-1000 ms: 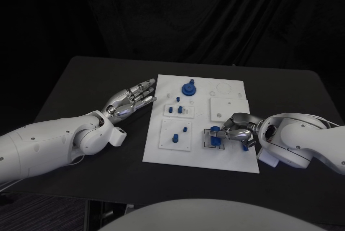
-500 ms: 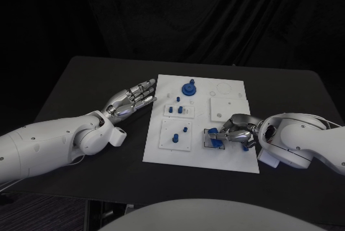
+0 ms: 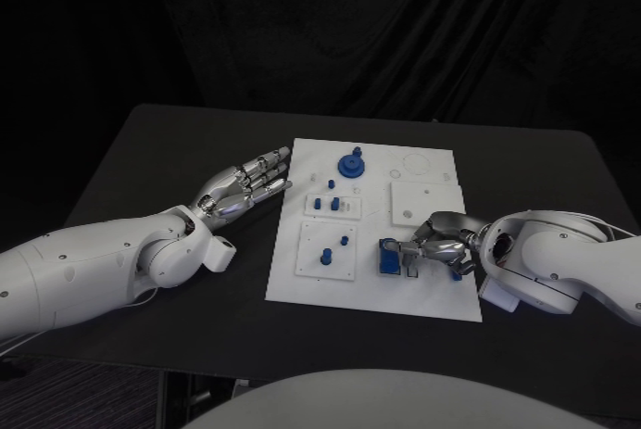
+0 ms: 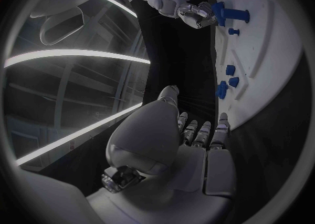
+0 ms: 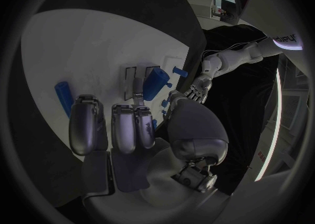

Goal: Assemble the parts on the task board

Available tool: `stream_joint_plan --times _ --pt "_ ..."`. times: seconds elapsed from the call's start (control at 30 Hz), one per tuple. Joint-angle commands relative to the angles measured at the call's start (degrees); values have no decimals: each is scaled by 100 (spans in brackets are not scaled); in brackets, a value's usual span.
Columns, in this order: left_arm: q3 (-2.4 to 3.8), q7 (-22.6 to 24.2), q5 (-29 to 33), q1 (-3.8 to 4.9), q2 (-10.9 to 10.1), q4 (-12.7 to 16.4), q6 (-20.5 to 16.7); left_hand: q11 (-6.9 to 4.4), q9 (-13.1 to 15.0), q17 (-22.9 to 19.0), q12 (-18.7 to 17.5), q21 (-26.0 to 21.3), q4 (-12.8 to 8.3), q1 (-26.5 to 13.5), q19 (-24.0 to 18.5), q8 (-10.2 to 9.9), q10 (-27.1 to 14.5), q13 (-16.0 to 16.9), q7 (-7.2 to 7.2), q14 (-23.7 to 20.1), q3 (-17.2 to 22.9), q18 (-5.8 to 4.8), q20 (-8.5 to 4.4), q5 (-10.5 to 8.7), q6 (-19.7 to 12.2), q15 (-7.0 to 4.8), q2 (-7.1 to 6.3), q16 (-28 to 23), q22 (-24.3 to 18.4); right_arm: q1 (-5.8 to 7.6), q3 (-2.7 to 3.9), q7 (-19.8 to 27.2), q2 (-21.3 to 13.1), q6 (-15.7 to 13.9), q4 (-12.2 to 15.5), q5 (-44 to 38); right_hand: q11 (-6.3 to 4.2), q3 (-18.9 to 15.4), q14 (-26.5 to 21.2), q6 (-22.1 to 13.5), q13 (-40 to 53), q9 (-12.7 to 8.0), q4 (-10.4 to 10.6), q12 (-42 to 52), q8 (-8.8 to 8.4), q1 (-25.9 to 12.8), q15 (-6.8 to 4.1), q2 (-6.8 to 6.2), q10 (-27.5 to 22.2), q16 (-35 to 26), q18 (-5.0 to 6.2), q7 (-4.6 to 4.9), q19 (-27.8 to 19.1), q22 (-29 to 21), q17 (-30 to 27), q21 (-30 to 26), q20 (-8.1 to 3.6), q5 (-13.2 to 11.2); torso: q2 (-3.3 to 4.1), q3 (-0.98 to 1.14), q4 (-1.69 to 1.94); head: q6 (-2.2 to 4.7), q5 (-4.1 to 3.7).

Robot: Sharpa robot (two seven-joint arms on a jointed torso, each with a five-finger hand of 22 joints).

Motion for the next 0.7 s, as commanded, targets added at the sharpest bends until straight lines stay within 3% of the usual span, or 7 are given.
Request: stream_joint_plan --times 0.03,0.3,0.43,0.53,0.6,0.63,0.7 --pt "4 44 8 -13 8 3 79 29 6 2 -3 28 -38 13 39 20 -2 6 57 13 -2 93 9 7 -6 29 40 2 -11 -16 1 72 -11 -179 8 -34 21 -111 456 41 1509 -8 5 31 18 -92 26 58 587 -4 57 7 65 1137 687 -38 18 -75 0 -2 4 -1 0" --pt "4 38 8 -16 6 -1 83 29 6 2 -3 28 -38 13 39 20 -2 6 57 13 -2 93 9 7 -6 29 40 2 -11 -16 1 274 -77 -318 37 -41 19 -175 456 61 1509 -6 -8 31 31 -95 26 83 587 -3 55 3 69 1139 689 -33 18 -103 -2 -2 12 -1 -3" --pt "4 39 8 -18 5 -2 84 29 6 2 -3 28 -38 13 39 20 -2 6 57 13 -2 93 9 7 -6 29 40 2 -11 -16 1 475 -143 -317 87 -246 -29 -295 463 178 1509 74 -125 31 200 534 -10 37 587 11 48 -56 88 1153 725 0 -11 130 -1 -1 14 -1 -3" --pt "4 38 8 -21 2 -5 86 29 6 2 -3 28 -38 13 39 20 -2 6 57 13 -2 93 9 7 -6 29 40 2 -11 -18 0 594 -188 -269 139 -539 -116 -356 468 296 1509 397 -297 31 636 1043 -83 -55 587 22 41 -163 106 1164 753 32 -68 214 -2 -1 13 -1 -5" --pt "4 37 8 -24 0 -6 88 29 6 2 -3 28 -38 13 39 20 -2 6 57 13 -2 93 9 7 -6 29 40 2 -11 -25 0 658 -218 -214 180 -747 -171 -492 471 66 1509 914 -322 31 1175 1317 -136 -62 587 26 38 -219 109 1165 767 34 -124 171 -2 0 10 -1 -7" --pt "4 36 8 -26 0 -6 89 29 6 2 -3 28 -38 13 39 20 -2 6 57 13 -2 93 9 7 -6 29 40 2 -11 -31 0 687 -235 -187 204 -860 -195 -612 473 -141 1509 1323 -286 31 1593 1425 -180 -34 587 29 31 -248 117 1170 777 46 -142 170 -2 0 9 -1 -8" --pt "4 35 8 -28 1 -7 90 30 6 3 -3 30 -40 12 42 20 0 6 65 16 1 92 10 6 -6 33 44 3 -5 -43 0 720 -259 -146 244 -1041 -233 -793 473 -396 1509 1830 -249 31 2095 1581 -204 -40 587 27 30 -296 123 1174 777 52 -174 172 -2 2 9 -1 -12"
